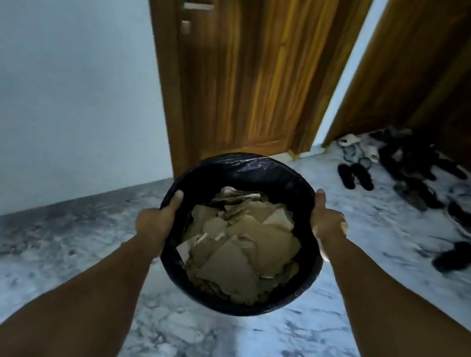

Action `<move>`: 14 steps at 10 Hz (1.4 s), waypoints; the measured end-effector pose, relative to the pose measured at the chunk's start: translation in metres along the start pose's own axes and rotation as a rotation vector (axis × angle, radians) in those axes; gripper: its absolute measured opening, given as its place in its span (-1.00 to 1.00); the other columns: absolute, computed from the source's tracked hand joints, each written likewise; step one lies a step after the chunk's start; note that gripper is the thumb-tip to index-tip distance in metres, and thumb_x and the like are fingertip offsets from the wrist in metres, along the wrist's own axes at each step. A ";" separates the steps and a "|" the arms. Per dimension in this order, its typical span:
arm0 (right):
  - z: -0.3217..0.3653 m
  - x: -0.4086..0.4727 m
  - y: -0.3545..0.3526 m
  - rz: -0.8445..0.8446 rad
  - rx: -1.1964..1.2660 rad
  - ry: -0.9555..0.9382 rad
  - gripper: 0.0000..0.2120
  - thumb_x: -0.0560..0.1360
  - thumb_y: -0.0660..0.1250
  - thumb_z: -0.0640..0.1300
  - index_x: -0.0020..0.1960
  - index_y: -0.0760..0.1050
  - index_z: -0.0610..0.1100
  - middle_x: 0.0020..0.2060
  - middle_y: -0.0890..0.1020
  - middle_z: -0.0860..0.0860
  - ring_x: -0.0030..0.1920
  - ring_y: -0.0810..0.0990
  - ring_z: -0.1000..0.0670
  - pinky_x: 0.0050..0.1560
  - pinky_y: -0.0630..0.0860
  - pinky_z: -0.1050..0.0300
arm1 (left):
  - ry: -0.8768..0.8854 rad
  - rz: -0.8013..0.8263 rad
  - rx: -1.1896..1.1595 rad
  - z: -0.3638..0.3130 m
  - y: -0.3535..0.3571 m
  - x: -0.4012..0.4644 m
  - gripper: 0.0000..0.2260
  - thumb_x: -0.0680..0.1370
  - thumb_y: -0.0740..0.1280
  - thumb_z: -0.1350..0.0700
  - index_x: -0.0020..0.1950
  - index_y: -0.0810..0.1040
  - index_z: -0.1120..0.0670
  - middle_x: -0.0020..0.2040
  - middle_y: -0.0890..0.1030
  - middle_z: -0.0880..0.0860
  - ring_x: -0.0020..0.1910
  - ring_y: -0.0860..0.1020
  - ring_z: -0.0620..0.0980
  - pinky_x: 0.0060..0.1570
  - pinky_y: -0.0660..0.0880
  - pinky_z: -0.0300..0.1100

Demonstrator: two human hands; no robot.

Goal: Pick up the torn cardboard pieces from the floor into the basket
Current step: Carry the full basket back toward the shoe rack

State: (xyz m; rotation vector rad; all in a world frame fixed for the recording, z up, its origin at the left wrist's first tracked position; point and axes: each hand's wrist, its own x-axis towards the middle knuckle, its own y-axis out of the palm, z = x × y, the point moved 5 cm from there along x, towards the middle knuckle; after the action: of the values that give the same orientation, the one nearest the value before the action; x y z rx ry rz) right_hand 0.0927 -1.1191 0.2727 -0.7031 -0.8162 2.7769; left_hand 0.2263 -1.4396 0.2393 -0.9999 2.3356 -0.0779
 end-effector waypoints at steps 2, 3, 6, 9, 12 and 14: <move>-0.033 0.065 -0.095 -0.091 0.155 0.134 -0.15 0.53 0.10 0.38 0.37 0.36 -0.40 0.27 0.52 -0.26 0.17 0.56 -0.21 0.12 0.49 0.01 | -0.058 0.163 -0.091 0.011 0.145 0.083 -0.17 0.12 0.29 -0.55 0.15 0.57 0.02 0.11 0.63 0.11 0.03 0.61 0.22 0.08 0.55 0.15; -0.051 0.101 -0.139 -0.150 0.163 0.184 -0.11 0.52 0.11 0.40 0.45 0.28 -0.36 0.35 0.45 -0.28 0.26 0.51 -0.24 0.21 0.45 -0.04 | -0.106 0.211 -0.045 0.020 0.222 0.117 0.05 -0.15 0.33 -0.62 0.12 0.60 0.04 -0.04 0.70 0.11 -0.07 0.67 0.23 -0.02 0.57 0.19; -0.092 0.192 -0.233 -0.290 0.209 0.305 -0.07 0.51 0.07 0.42 0.50 0.22 -0.35 0.44 0.35 -0.28 0.39 0.40 -0.25 0.36 0.37 -0.08 | 0.060 0.344 0.159 -0.082 0.382 -0.010 -0.22 0.33 0.15 -0.50 0.12 0.55 0.17 -0.06 0.62 0.18 -0.16 0.59 0.14 -0.04 0.57 0.05; -0.156 0.249 -0.340 -0.466 0.276 0.432 -0.16 0.58 0.00 0.33 0.51 0.18 -0.36 0.47 0.30 -0.29 0.44 0.33 -0.25 0.44 0.28 -0.11 | 0.187 0.482 0.367 -0.112 0.557 -0.058 -0.47 0.54 0.16 -0.31 0.15 0.50 0.13 -0.28 0.39 0.01 -0.34 0.38 -0.05 -0.17 0.44 -0.15; -0.254 0.271 -0.492 -0.576 0.296 0.544 -0.48 0.68 -0.09 -0.01 0.47 0.27 -0.34 0.43 0.35 -0.30 0.42 0.33 -0.23 0.37 0.26 0.01 | 0.246 0.686 0.492 -0.089 0.720 -0.179 -0.40 0.58 0.17 -0.23 0.31 0.47 0.27 -0.26 0.41 0.02 -0.38 0.33 -0.10 -0.13 0.39 -0.12; -0.328 0.269 -0.599 -0.664 0.249 0.592 -0.54 0.69 -0.09 -0.14 0.46 0.25 -0.40 0.43 0.34 -0.33 0.43 0.33 -0.26 0.41 0.26 -0.04 | 0.325 0.741 0.655 -0.056 0.833 -0.271 -0.50 0.57 0.13 -0.29 0.10 0.53 0.12 -0.06 0.54 0.24 -0.29 0.47 0.12 -0.13 0.44 -0.05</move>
State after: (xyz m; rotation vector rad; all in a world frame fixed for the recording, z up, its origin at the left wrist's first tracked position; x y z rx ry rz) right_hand 0.0285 -0.3877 0.2510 -0.9256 -0.4515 1.8842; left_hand -0.1917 -0.6694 0.1923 0.2225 2.5382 -0.6925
